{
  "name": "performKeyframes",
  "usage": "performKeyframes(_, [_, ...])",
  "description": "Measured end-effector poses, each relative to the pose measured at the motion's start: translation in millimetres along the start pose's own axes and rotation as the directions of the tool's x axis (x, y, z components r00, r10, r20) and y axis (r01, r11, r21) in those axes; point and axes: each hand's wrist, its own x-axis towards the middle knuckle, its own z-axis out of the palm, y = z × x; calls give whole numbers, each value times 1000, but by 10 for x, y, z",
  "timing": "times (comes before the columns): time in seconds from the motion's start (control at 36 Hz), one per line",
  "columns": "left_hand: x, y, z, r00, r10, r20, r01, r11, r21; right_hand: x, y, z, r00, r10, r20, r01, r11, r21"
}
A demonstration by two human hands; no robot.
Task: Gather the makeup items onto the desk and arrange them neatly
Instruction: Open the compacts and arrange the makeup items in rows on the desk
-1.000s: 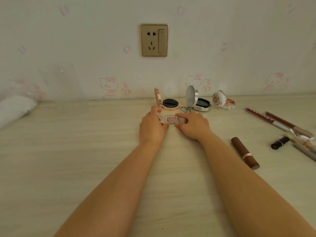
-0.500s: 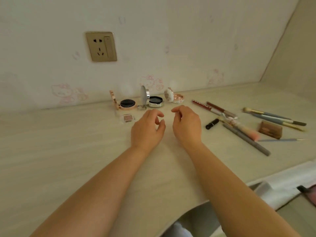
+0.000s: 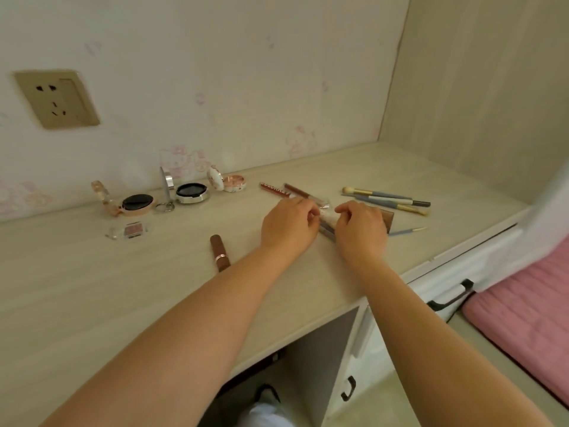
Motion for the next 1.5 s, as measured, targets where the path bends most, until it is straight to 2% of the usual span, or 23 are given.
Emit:
performKeyframes(0.17, [348, 72, 223, 984, -53, 167, 37, 995, 96, 264, 189, 35, 992, 34, 122, -21, 994, -107])
performKeyframes(0.33, [505, 8, 345, 958, -180, 223, 143, 974, 173, 520, 171, 115, 982, -5, 191, 35, 987, -157])
performKeyframes(0.47, [593, -79, 400, 960, -186, 207, 148, 971, 188, 674, 130, 191, 951, -68, 303, 151, 954, -260])
performKeyframes(0.58, [655, -107, 406, 968, -152, 197, 122, 980, 157, 798, 99, 220, 922, -58, 384, 205, 912, -356])
performKeyframes(0.72, [744, -123, 401, 960, -109, 259, 67, 984, 165, 885, 52, 256, 876, -36, 481, 238, 900, -366])
performKeyframes(0.83, [794, -123, 370, 937, -105, 334, 45, 982, 182, 943, 78, 273, 856, -38, 516, 227, 924, -308])
performKeyframes(0.97, [783, -84, 339, 943, -66, 327, 2, 981, 192, 967, 144, 264, 841, -71, 536, 248, 932, -265])
performKeyframes(1.19, [772, -58, 348, 937, 2, 350, -72, 980, 187, 898, 235, 234, 850, -159, 502, 358, 873, -331])
performKeyframes(1.28, [728, -49, 381, 955, -2, 295, -58, 980, 192, 883, 232, 196, 836, -169, 522, 417, 814, -404])
performKeyframes(1.33, [693, -40, 389, 970, -22, 244, -18, 987, 160, 882, 238, 185, 840, -135, 525, 394, 818, -420])
performKeyframes(1.42, [692, -26, 375, 976, 0, 219, -34, 988, 153, 869, 236, 137, 885, -89, 457, 249, 920, -302])
performKeyframes(1.5, [713, -32, 292, 978, -50, 202, 45, 999, 27, 834, 134, 45, 943, -77, 325, 81, 997, 0])
